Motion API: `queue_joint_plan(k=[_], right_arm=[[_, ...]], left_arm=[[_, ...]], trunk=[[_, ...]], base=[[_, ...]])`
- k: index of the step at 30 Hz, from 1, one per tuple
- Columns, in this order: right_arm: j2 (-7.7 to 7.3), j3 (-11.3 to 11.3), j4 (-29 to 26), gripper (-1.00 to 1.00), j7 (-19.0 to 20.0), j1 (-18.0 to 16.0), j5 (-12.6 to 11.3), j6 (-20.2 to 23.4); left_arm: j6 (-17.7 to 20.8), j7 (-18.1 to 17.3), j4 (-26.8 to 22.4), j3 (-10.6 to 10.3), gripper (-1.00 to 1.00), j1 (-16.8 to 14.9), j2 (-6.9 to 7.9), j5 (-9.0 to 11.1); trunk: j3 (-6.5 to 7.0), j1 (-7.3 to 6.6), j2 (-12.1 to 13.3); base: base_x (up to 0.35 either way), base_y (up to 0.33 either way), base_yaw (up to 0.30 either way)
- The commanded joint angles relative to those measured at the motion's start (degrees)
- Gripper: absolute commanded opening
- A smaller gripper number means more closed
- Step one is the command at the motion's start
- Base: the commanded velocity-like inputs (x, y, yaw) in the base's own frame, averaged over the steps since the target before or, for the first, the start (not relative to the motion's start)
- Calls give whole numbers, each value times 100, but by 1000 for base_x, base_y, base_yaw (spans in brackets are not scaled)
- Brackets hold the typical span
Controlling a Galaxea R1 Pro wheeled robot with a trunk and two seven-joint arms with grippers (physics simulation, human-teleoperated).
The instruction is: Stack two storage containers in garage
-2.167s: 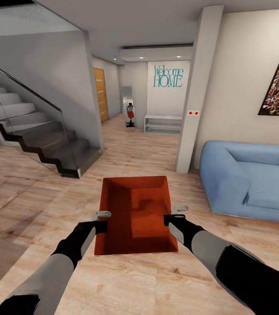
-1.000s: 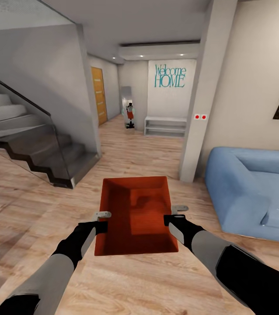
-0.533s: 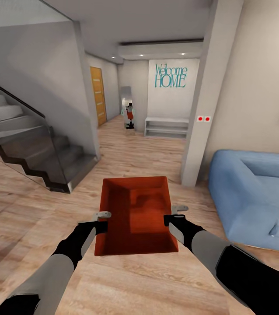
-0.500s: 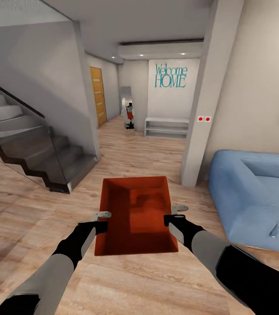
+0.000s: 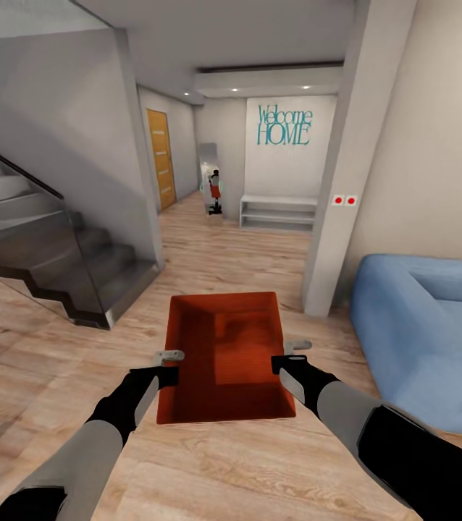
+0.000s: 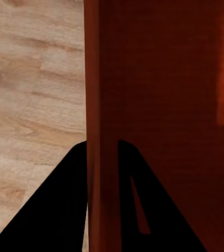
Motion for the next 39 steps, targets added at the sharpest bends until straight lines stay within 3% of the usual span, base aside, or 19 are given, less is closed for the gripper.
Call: queue_joint_plan(k=[1,39], right_arm=[[-46,-53,-37,-100,-20,-8,27,-326],[-54,-53,-37,-100,-17,-9,27,-326]], left_arm=[[26,51,15,-39,-100,1,63,114],[26,51,14,-40,-100,1,68,114]], trunk=[[-12,6,-12],[-12,6,-12]], base=[[322,0,0],[322,0,0]])
